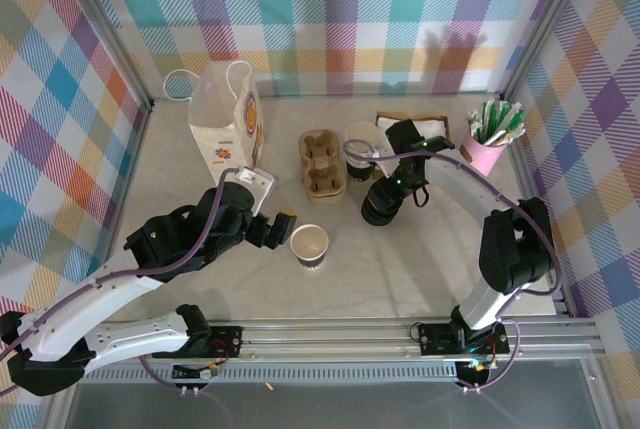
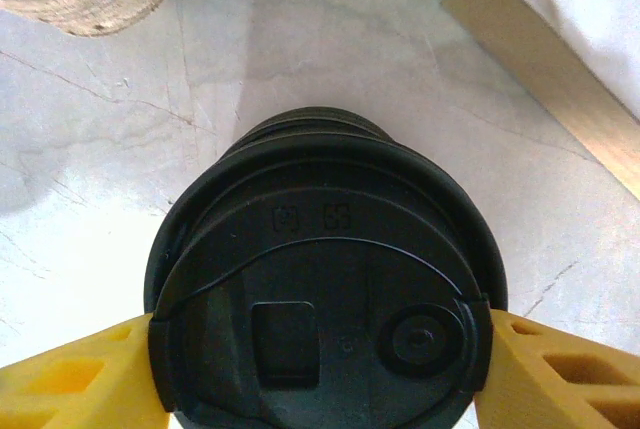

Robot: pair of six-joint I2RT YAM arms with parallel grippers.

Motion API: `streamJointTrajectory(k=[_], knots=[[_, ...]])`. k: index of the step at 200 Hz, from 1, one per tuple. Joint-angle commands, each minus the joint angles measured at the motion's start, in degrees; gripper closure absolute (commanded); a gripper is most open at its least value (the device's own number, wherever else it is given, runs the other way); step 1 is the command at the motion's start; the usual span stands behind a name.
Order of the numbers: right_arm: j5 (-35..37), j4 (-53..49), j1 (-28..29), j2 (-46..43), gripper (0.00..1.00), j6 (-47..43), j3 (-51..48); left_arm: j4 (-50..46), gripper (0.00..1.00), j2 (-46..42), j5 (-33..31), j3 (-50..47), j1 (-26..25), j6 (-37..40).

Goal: Pack the takeout coffee

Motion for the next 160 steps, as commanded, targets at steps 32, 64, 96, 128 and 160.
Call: streamJointTrajectory(k=[32, 64, 96, 128, 160], knots=[[0.27, -2.13, 0.44, -4.63, 0.4, 2.3, -0.39, 2.23, 0.0, -2.17, -2.74, -2.85, -0.48, -2.61], [-0.23, -2.04, 0.45, -6.93, 0.4, 3.39, -2.19, 1.32, 0.0, -1.63, -3.39, -2.33, -0.48, -3.84], [-1.04, -2.39, 0.44, -8.29, 0.4, 4.54, -3.2, -1.56, 0.0, 0.28, -3.34, -1.43, -0.39, -8.62], [-1.32, -4.16, 0.46, -9.43, 0.41, 5.89, -1.79, -6.72, 0.01, 4.18, -2.85, 1.18, 0.04, -14.39], [-2.11, -6.01, 0.62, -11.65, 0.41, 7.48, -0.4, -9.4, 0.01, 6.57, -1.73, 3.76, 0.82, -17.52]])
